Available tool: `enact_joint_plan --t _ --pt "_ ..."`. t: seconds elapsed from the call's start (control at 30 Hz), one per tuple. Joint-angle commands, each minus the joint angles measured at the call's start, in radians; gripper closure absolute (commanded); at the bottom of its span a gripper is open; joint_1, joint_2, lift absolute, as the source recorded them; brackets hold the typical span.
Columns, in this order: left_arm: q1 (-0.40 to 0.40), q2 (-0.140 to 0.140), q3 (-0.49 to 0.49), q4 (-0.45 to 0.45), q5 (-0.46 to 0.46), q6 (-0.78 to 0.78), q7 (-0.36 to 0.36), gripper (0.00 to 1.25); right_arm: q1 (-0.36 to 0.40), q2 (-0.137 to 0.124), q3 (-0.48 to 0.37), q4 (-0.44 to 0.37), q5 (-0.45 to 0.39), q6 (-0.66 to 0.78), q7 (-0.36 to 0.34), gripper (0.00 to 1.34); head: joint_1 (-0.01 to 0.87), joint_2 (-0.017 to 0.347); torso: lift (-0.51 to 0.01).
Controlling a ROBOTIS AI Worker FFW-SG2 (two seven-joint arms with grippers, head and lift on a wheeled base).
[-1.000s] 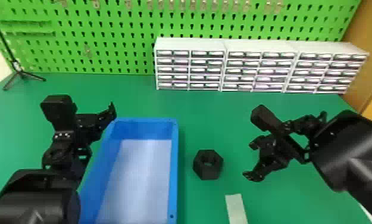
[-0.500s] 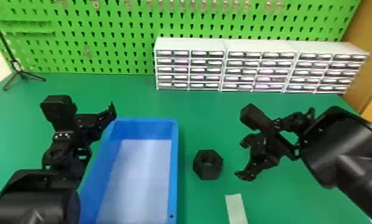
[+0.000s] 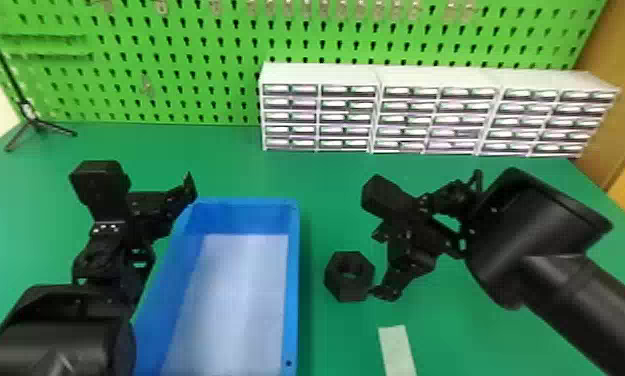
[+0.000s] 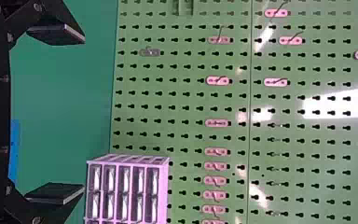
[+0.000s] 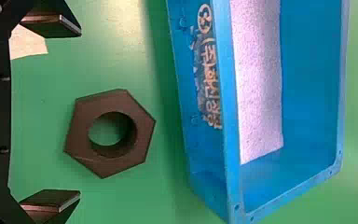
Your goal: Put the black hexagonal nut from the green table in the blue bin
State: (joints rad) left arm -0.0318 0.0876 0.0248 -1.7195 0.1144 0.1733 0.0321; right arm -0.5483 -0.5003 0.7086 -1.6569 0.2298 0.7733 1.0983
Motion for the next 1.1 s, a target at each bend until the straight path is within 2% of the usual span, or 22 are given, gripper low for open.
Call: enact_joint_plan --t 0.0,0.13,0.53,1.07 --pt "0.001 0.0 0.001 0.0 0.001 0.0 0.0 0.16 -0.024 0.009 0.045 0.016 -0.012 -0.009 -0.003 0.09 0.683 0.028 -0.096" --pt "0.001 0.0 0.003 0.0 0.002 0.0 0.0 0.16 -0.042 0.013 0.083 0.031 -0.035 -0.016 -0.017 0.09 0.683 0.028 -0.096" --pt "0.0 0.0 0.003 0.0 0.002 -0.002 0.0 0.16 -0.067 0.052 0.144 0.118 -0.043 -0.043 -0.025 0.09 0.683 0.028 -0.096" --pt "-0.002 0.0 0.001 0.0 0.005 -0.002 0.0 0.16 -0.065 0.086 0.161 0.22 -0.043 -0.088 -0.029 0.09 0.683 0.028 -0.096"
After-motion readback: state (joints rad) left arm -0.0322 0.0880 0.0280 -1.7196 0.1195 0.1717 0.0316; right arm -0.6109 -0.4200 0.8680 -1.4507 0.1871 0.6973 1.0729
